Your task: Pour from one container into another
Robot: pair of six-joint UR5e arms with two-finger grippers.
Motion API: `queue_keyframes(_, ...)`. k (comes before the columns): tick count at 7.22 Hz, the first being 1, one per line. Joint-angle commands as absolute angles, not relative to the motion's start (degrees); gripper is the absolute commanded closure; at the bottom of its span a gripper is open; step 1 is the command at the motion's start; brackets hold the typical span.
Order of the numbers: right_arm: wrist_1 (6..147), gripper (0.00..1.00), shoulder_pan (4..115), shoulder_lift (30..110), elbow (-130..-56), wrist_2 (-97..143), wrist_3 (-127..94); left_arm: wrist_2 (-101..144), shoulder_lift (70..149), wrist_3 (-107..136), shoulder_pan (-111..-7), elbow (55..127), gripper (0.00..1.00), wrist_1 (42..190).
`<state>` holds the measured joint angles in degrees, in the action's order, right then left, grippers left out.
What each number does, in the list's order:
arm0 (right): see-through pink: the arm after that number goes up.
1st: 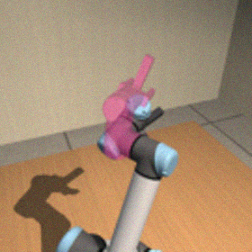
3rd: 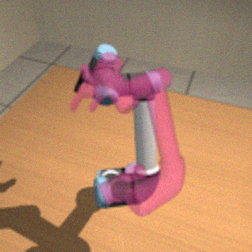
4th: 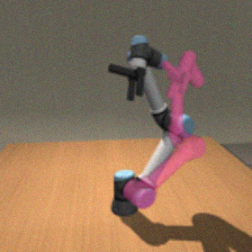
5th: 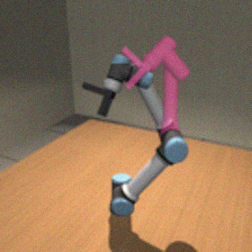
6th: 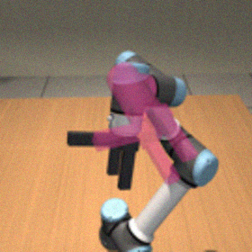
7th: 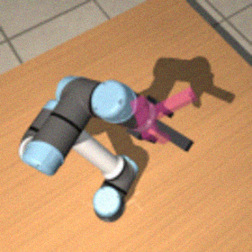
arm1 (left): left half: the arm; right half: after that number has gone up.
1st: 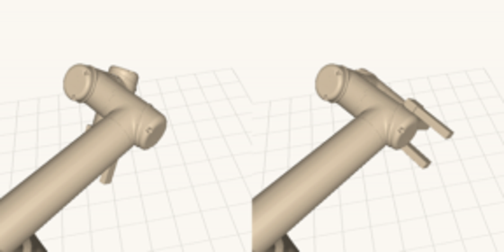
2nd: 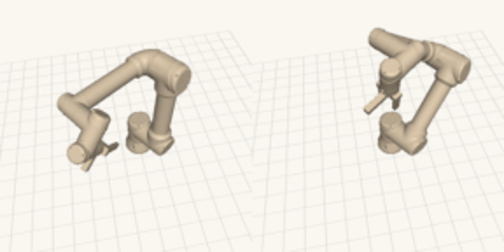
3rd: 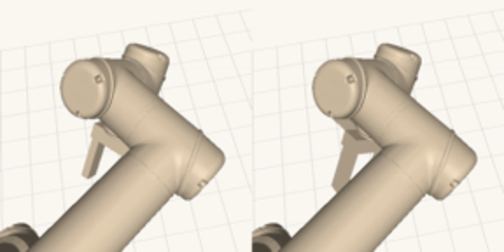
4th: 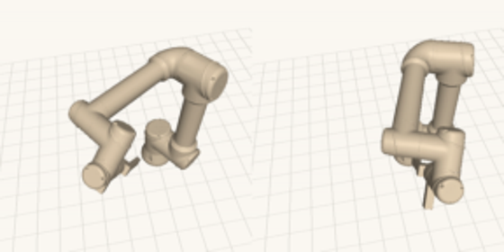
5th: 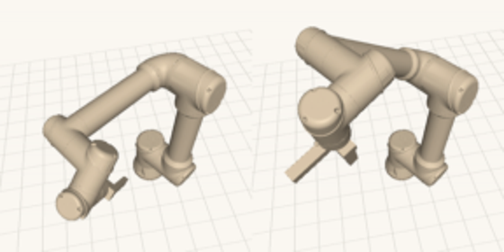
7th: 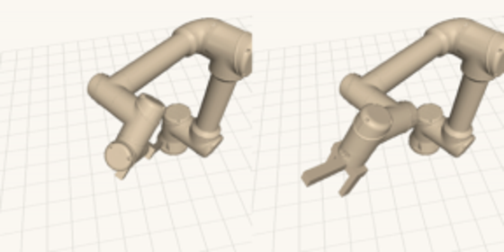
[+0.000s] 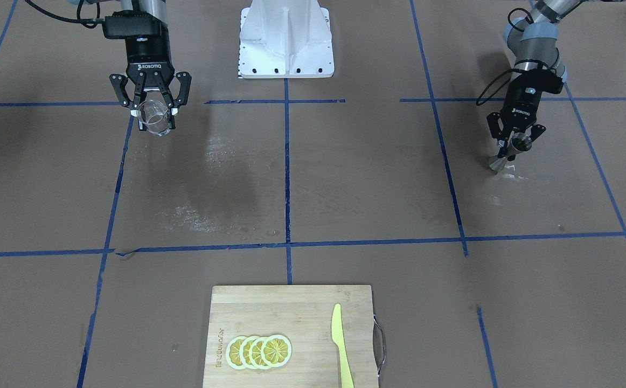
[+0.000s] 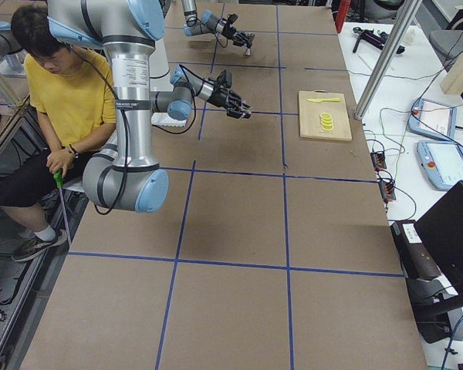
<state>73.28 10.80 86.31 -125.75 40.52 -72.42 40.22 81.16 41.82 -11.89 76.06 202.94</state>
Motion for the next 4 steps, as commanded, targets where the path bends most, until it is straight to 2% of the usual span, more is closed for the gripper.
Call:
queue_keyframes(1,73.21,1.00,10.81,86.31,-125.86,40.52,-72.42,40.52,81.12,41.75,-11.78,76.03,0.79,202.85)
queue_keyframes(4,73.21,1.00,10.72,85.87,-125.77,40.52,-72.42,41.31,81.12,41.75,-11.78,76.03,0.60,202.85)
